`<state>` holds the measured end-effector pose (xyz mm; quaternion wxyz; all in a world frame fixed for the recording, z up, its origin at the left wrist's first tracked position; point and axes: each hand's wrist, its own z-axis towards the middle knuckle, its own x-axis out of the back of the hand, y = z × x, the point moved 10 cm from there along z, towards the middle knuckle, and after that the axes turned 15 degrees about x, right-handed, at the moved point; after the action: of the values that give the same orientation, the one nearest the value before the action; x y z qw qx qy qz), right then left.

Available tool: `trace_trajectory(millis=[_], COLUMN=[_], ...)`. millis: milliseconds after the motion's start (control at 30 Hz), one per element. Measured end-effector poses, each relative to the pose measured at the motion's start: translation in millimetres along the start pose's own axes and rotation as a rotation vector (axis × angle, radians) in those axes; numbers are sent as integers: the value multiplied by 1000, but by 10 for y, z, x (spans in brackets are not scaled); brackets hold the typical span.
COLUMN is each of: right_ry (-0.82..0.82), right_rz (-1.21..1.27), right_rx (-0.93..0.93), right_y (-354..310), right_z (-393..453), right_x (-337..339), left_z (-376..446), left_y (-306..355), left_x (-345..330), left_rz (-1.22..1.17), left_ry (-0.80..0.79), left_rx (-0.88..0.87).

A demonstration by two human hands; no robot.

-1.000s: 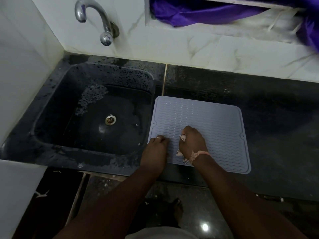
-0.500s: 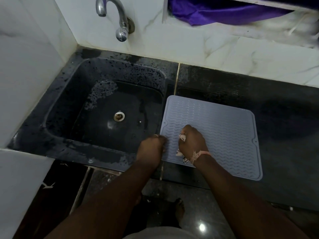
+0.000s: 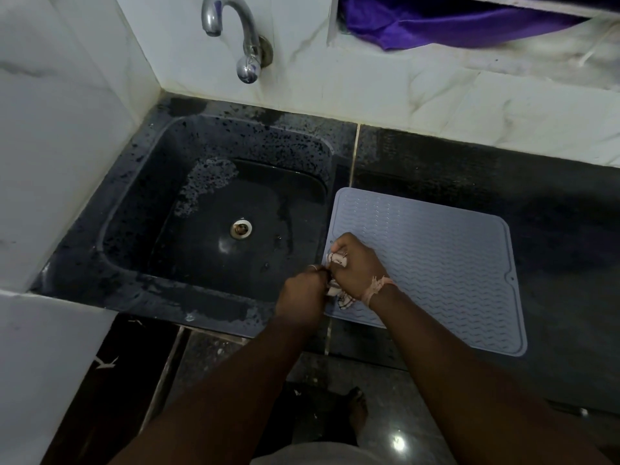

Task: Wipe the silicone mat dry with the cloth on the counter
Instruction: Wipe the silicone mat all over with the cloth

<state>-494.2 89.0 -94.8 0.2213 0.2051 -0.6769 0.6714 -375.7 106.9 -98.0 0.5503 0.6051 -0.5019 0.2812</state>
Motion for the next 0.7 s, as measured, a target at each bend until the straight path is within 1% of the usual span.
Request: trace_trajectory(millis=[67, 200, 333, 400, 433, 500, 567, 600, 667, 700], right_ry=[46, 278, 515, 583, 585, 599, 582, 549, 516, 526], right_rz=[146, 668, 1153, 1351, 1394, 1392, 1292, 1219, 1117, 1097], right_rx=[-86, -328, -413, -460, -476, -458, -429, -422, -417, -422], right_y=[100, 405, 688, 824, 882, 982, 1045, 1051, 1077, 1125], right_z=[16, -215, -646, -887, -985, -1161, -1283, -1318, -1396, -1449], right_x=[89, 385, 742, 892, 942, 1107, 1272, 1325, 1464, 1533], left_z=[5, -6, 62, 88, 85, 48, 3, -16, -46, -60], left_y=[7, 20, 42, 127, 169, 283, 424, 488, 667, 758], left_x=[11, -41, -11, -2, -6, -19, -31, -46, -126, -181], left_rz=[-9, 34, 46, 63, 66, 77, 139, 162, 161, 149], left_ry=[-3, -58, -87, -103, -107, -89, -20, 5, 0, -16], left_rx=[-2, 10, 98, 128, 137, 142, 106, 77, 1, -34])
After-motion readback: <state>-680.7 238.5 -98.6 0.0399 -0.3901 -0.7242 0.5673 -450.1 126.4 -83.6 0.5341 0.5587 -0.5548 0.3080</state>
